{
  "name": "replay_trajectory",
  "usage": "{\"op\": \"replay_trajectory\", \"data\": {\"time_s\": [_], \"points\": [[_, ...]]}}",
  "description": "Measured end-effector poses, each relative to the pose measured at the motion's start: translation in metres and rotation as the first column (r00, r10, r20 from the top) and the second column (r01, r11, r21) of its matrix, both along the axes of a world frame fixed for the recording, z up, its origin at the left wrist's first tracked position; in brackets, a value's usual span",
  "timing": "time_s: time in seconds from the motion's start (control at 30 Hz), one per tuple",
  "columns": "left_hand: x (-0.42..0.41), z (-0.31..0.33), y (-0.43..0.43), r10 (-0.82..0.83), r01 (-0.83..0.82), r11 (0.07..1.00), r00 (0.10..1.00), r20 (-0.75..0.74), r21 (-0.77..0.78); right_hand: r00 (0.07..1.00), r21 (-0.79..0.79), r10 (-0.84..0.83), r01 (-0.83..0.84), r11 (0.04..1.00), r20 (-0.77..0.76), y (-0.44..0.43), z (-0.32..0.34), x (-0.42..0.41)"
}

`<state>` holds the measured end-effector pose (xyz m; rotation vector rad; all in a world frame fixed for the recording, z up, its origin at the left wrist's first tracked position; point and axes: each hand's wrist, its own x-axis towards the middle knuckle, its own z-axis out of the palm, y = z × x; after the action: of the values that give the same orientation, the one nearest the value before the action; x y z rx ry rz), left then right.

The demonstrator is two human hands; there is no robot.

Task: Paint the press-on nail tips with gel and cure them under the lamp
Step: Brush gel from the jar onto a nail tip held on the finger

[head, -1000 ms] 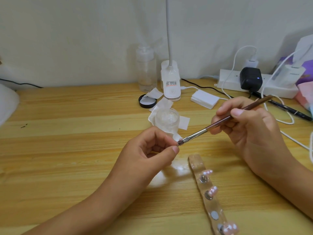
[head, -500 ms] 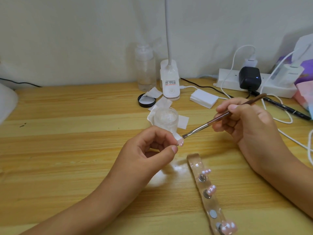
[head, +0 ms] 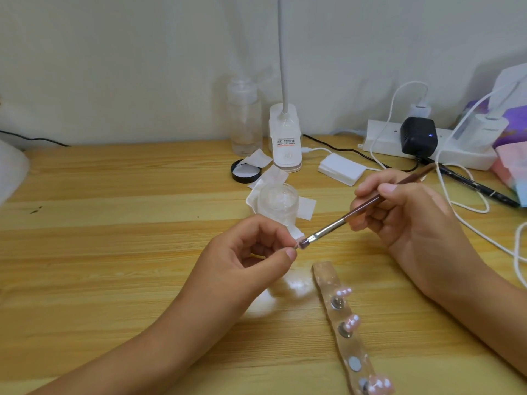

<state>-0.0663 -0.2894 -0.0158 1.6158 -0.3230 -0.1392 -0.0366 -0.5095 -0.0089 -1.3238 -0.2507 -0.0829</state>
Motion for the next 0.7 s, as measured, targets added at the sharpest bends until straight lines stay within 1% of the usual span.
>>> {"op": "replay_trajectory", "data": {"time_s": [0.1, 0.17, 0.27, 0.33, 0.4, 0.5, 0.6, 0.67, 0.7], "points": [[-0.0008, 0.0017, 0.0000, 0.002, -0.003, 1.000, 1.000, -0.024, -0.021, 0.999, -0.028, -0.034, 0.034, 0.999, -0.004, -0.0011, 0.0000, 0.0008], [-0.0012, 0.0034, -0.0005, 0.006, -0.007, 1.000, 0.999, -0.038, -0.020, 0.998, -0.002, -0.061, 0.061, 0.998, -0.010, -0.0027, 0.0010, 0.0018], [-0.0013, 0.0054, -0.0017, 0.018, -0.021, 0.999, 0.998, -0.058, -0.039, 1.000, 0.045, 0.011, -0.011, 0.999, 0.001, -0.0023, 0.0023, 0.0006], [-0.0015, 0.0065, -0.0025, 0.015, -0.019, 0.998, 0.997, -0.071, -0.055, 0.999, 0.014, 0.040, -0.040, 0.999, 0.001, 0.0002, 0.0013, -0.0003], [-0.0016, 0.0068, -0.0026, 0.013, -0.018, 0.997, 0.997, -0.078, -0.072, 1.000, -0.018, -0.001, 0.000, 1.000, -0.017, 0.0010, 0.0001, 0.0002], [-0.0020, 0.0055, -0.0017, 0.016, -0.022, 0.997, 0.997, -0.081, -0.073, 0.996, -0.003, -0.082, 0.082, 0.997, -0.044, -0.0018, 0.0002, 0.0027], [-0.0020, 0.0042, -0.0004, 0.006, -0.011, 0.998, 0.997, -0.078, -0.064, 0.999, 0.031, -0.027, 0.027, 0.999, -0.026, -0.0014, 0.0014, 0.0015], [-0.0012, 0.0023, 0.0001, 0.011, -0.015, 0.998, 0.997, -0.071, -0.056, 1.000, 0.003, 0.012, -0.012, 1.000, -0.005, 0.0006, 0.0008, -0.0008], [-0.0006, 0.0014, 0.0004, 0.020, -0.023, 0.998, 0.997, -0.068, -0.051, 1.000, -0.019, -0.002, 0.002, 1.000, 0.004, 0.0006, 0.0000, -0.0016]]}}
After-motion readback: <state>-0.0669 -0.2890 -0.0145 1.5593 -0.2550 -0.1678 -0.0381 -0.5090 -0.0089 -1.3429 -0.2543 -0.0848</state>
